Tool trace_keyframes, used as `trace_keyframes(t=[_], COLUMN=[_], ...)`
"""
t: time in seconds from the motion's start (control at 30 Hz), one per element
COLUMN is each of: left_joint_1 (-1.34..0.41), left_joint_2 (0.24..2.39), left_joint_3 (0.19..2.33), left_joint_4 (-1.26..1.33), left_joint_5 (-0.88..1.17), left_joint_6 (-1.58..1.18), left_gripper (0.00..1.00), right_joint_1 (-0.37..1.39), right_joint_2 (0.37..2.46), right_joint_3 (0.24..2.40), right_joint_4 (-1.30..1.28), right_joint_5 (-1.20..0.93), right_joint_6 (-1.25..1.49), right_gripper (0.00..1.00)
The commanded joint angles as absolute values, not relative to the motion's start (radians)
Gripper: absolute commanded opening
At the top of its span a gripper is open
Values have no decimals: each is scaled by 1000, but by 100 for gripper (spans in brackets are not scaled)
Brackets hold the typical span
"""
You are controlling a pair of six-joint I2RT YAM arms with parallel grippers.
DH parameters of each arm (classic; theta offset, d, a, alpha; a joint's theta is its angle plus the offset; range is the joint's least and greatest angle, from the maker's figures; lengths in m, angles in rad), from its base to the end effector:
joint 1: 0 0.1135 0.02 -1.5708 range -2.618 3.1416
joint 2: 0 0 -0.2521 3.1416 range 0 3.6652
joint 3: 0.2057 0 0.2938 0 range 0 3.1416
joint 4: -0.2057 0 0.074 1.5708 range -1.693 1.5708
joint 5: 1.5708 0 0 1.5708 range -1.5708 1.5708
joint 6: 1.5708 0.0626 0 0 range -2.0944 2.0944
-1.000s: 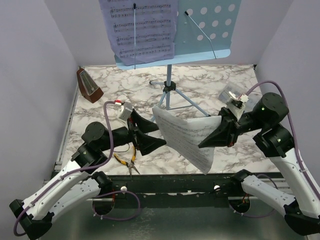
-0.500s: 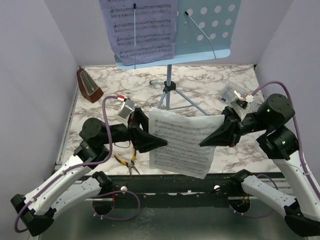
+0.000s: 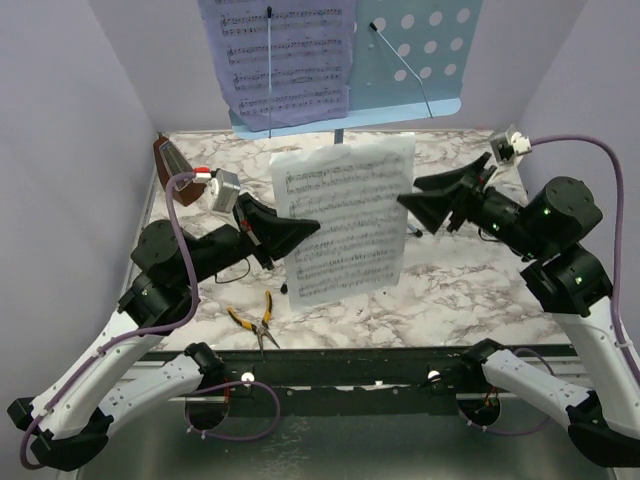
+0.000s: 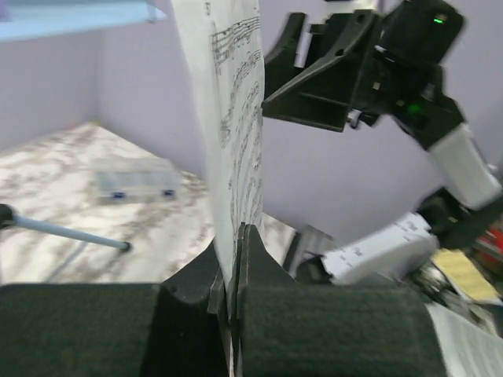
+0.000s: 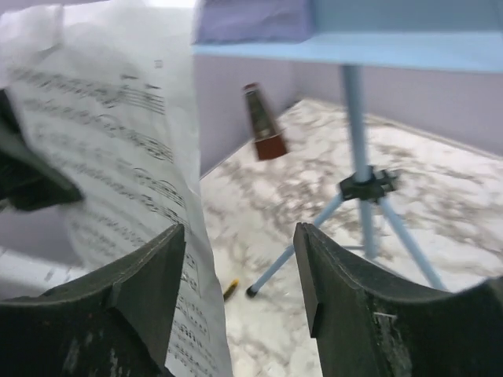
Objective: Set up the instrument practice props
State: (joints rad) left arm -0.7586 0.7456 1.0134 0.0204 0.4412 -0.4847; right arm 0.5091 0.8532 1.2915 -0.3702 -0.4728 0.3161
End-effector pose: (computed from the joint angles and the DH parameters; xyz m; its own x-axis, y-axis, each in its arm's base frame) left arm 0.1424 -0.1718 0.4556 -0.2458 -0.3476 -0.9049 0.9094 0.2404 -0.3393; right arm 0.1770 0.1314 0.4887 -0.2017 0.2044 -0.9579 -0.8079 0.5181 0.2807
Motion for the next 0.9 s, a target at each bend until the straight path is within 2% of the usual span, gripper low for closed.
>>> trace_keyframes(t=[0.0,0.17,0.37,0.47,0.87], left_joint_1=[-754,-753,-753,-753,-754], left_joint_2=[793,911,1012,1037,1070], left_joint_3=[1146,1343,1479,1512,1589], left_joint_4=[-174,-258,-322,-333,-336], left_joint_5=[130,18,21,9,-120], left_joint_6=[-295,-236,-229,-234,-228], left_gripper=[0,0,0,0,0], right_joint_1=[509,509,509,508,508], right_joint_2=[942,1119,1293,1347,1453], right_joint_3=[1422,1637,1843,1908,2002], right_joint_4=[-341,-295,-285,-286,-242], right_joint_5=[-25,51,75,43,-107], right_joint_6=[274,129,-63,-100,-147], right_gripper=[66,71,70,57,27])
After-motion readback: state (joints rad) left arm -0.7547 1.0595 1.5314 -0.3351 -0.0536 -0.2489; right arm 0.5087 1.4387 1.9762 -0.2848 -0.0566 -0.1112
